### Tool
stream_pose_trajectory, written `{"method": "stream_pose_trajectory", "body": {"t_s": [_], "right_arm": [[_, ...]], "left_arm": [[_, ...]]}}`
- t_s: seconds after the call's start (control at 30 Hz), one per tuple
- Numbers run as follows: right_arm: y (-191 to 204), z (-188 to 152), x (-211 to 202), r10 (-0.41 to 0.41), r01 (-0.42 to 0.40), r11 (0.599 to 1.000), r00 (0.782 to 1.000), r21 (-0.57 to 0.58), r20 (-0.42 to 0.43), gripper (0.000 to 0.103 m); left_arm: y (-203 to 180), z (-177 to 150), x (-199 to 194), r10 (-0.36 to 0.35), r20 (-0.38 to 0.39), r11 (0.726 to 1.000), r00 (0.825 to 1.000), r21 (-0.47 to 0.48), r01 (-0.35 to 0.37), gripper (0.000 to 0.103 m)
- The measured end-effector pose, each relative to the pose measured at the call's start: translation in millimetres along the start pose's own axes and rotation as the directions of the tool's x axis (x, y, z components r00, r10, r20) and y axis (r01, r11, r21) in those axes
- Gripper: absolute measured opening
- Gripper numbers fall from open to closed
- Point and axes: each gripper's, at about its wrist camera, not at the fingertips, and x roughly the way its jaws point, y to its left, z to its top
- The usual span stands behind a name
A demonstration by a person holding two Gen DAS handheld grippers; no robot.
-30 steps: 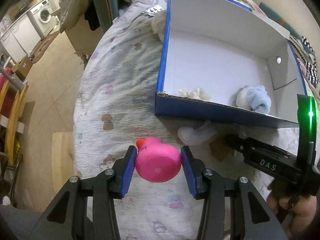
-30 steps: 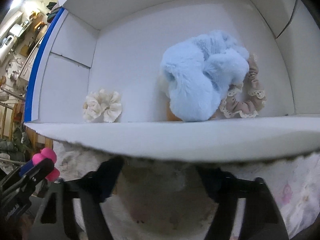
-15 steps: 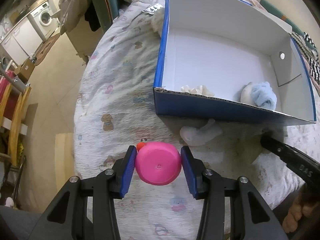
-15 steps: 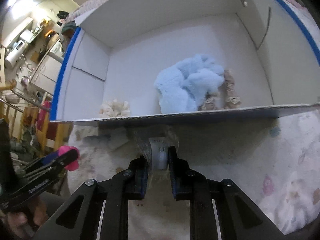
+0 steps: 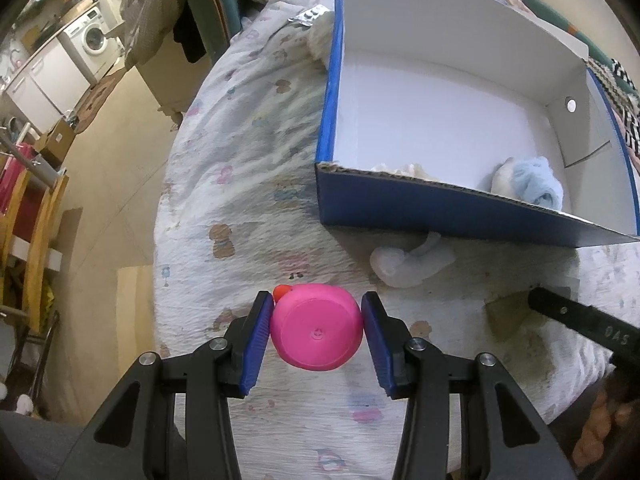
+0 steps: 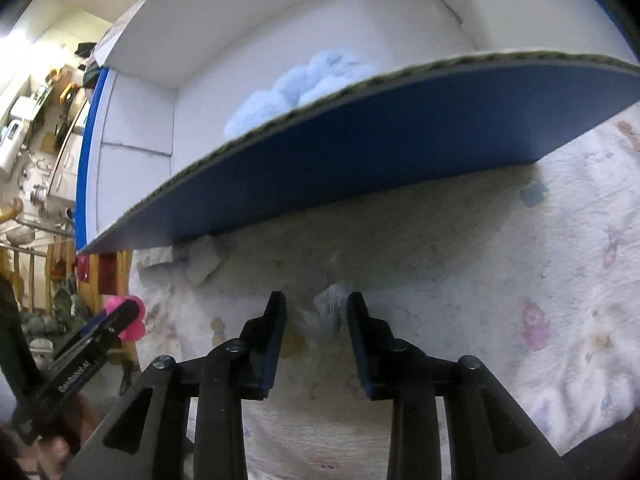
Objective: Organize soft objects
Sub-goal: 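Grasp the clear plastic packet with the right gripper while the left holds the duck, then carry the pink duck and clear packet over the box with both grippers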
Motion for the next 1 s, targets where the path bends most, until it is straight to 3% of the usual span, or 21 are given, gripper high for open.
{"method": "stream_pose_trajectory", "body": {"t_s": [0.23,0.27,0.3,0.53,0.73,1.0], "right_arm": [[-5,1,-18,-0.027,0.027,1.0,0.999,-0.004,0.046,0.03],[-2,2,-21,-0.042,0.044,0.999,0.997,-0.03,0.059,0.012],[2,2,-22,-0.051,0.055,0.997,0.997,-0.056,0.062,0.005],[8,0,-42,-0.057,0.068,0.992,0.993,-0.104,0.108,0.004],[7,-6,-69,-0.018,0.034,0.994,0.988,-0.1,0.155,0.004],[30,-19,-105,0.073,-0.032,0.985,0.968,-0.168,0.24,0.004]], "left_arm": [[0,0,0,-0.004,0.0,1.0,1.0,0.004,0.004,0.042],[0,0,0,-0.005,0.001,1.0,1.0,0.006,0.004,0.042],[0,-1,0,-0.004,0.001,1.0,1.0,0.007,0.004,0.042],[1,-2,-5,0.004,0.014,1.0,1.0,0.014,-0.004,0.042],[3,-5,-8,0.01,0.016,1.0,1.0,0.018,-0.01,0.042],[2,-9,-29,0.044,0.082,0.999,0.996,0.018,-0.046,0.042]]}}
